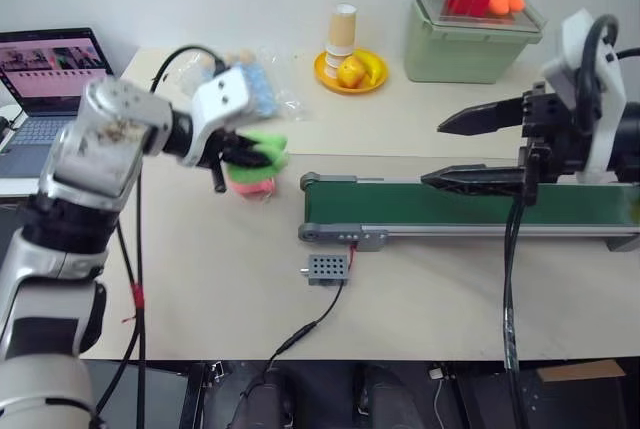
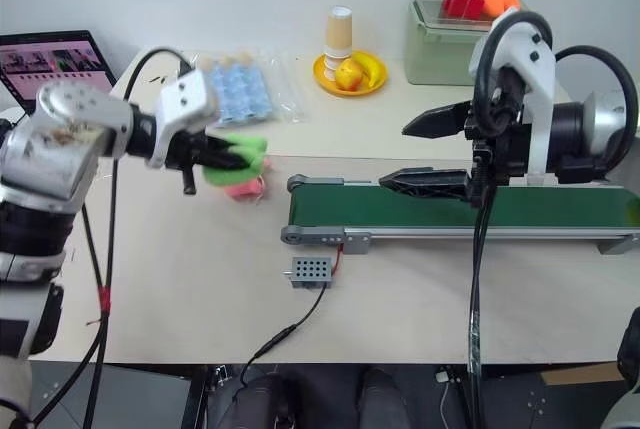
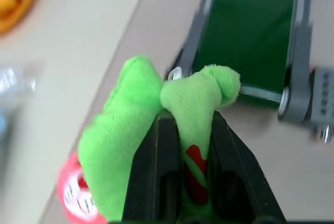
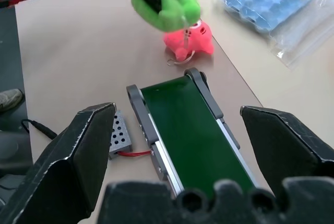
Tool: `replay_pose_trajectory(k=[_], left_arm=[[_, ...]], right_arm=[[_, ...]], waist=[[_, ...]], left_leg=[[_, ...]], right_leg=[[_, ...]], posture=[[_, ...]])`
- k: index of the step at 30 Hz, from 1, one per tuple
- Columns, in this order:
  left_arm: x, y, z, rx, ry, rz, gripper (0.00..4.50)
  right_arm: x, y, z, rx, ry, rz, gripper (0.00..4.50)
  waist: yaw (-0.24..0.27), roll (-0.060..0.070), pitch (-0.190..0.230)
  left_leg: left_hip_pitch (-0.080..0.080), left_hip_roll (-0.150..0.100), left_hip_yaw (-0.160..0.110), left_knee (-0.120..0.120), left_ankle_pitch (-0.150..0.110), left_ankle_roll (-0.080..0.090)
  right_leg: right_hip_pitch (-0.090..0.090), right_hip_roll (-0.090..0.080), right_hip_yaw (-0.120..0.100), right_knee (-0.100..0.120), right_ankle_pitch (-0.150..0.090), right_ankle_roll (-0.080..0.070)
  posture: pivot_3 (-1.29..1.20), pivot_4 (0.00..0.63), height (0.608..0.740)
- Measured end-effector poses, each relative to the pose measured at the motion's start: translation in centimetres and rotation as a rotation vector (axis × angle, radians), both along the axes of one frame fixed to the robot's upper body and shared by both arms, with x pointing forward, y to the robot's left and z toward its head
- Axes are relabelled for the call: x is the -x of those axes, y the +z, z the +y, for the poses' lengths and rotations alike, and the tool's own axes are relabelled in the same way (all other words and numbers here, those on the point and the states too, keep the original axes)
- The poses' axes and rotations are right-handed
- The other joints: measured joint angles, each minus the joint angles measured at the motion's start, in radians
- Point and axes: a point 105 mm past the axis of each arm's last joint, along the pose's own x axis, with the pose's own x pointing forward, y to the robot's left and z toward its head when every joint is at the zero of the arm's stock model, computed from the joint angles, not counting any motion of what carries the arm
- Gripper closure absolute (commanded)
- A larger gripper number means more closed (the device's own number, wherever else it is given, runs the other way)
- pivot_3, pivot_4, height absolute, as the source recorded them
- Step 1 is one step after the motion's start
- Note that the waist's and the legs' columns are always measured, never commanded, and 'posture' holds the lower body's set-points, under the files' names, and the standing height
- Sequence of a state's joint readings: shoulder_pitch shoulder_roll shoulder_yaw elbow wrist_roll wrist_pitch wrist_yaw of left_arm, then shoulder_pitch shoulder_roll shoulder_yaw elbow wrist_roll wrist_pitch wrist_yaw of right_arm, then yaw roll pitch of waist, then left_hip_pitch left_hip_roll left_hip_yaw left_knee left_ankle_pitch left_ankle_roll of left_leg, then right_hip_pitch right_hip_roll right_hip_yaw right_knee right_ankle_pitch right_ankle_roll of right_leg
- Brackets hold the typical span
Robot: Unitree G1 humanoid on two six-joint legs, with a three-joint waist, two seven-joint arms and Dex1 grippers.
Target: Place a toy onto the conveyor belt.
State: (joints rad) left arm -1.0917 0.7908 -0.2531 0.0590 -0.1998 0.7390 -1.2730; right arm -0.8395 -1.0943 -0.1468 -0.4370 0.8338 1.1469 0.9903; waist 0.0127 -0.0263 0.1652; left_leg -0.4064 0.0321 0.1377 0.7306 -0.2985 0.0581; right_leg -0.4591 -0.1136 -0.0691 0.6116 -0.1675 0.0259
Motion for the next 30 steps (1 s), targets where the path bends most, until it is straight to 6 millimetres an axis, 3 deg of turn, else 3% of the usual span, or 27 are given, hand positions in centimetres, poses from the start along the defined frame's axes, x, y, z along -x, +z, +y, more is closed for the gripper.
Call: replay_pose_trajectory(k=[6, 10, 17, 26, 30], left_arm=[[-0.2, -0.3, -2.3, 0.032, -0.081, 0.037, 3.99], [-0.6, -1.8, -5.1, 0.012, -0.181, 0.031, 3.99], [-1.3, -4.2, -6.7, -0.043, -0.256, 0.029, 3.99], [-0.8, -5.5, -8.4, -0.026, -0.329, 0.070, 3.99], [-0.7, -6.1, -8.8, -0.016, -0.337, 0.089, 2.91]], right_arm=[[0.3, 0.1, -0.1, -0.014, -0.019, -0.026, 0.00], [0.6, 0.3, 0.1, -0.021, -0.030, -0.045, 0.00], [1.1, 0.8, -0.5, -0.018, -0.094, -0.065, 0.00], [1.6, 0.8, -1.1, -0.017, -0.160, -0.069, 0.00], [1.5, 1.0, -1.2, -0.015, -0.178, -0.073, 0.00]], waist=[[-0.001, 0.000, 0.000], [0.001, 0.000, 0.000], [-0.001, 0.000, 0.000], [-0.001, 0.000, 0.000], [-0.001, 0.000, 0.000]], left_leg=[[0.001, 0.000, 0.000, 0.001, 0.000, -0.001], [0.001, 0.000, 0.000, 0.002, 0.000, -0.001], [0.000, 0.000, 0.000, 0.002, 0.000, 0.000], [0.000, 0.001, 0.000, 0.004, -0.002, 0.003], [0.000, 0.001, 0.000, 0.004, -0.002, 0.003]], right_leg=[[0.000, 0.001, 0.000, 0.000, 0.000, 0.000], [0.000, 0.000, 0.001, -0.001, 0.000, 0.000], [0.000, 0.000, 0.001, 0.000, 0.000, 0.000], [0.000, -0.001, 0.002, -0.001, 0.000, 0.000], [0.000, -0.001, 0.002, -0.001, 0.000, 0.000]], posture=[[0.00, 0.150, 0.734], [0.00, 0.150, 0.734], [0.00, 0.150, 0.734], [0.00, 0.150, 0.734], [0.00, 0.150, 0.734]])
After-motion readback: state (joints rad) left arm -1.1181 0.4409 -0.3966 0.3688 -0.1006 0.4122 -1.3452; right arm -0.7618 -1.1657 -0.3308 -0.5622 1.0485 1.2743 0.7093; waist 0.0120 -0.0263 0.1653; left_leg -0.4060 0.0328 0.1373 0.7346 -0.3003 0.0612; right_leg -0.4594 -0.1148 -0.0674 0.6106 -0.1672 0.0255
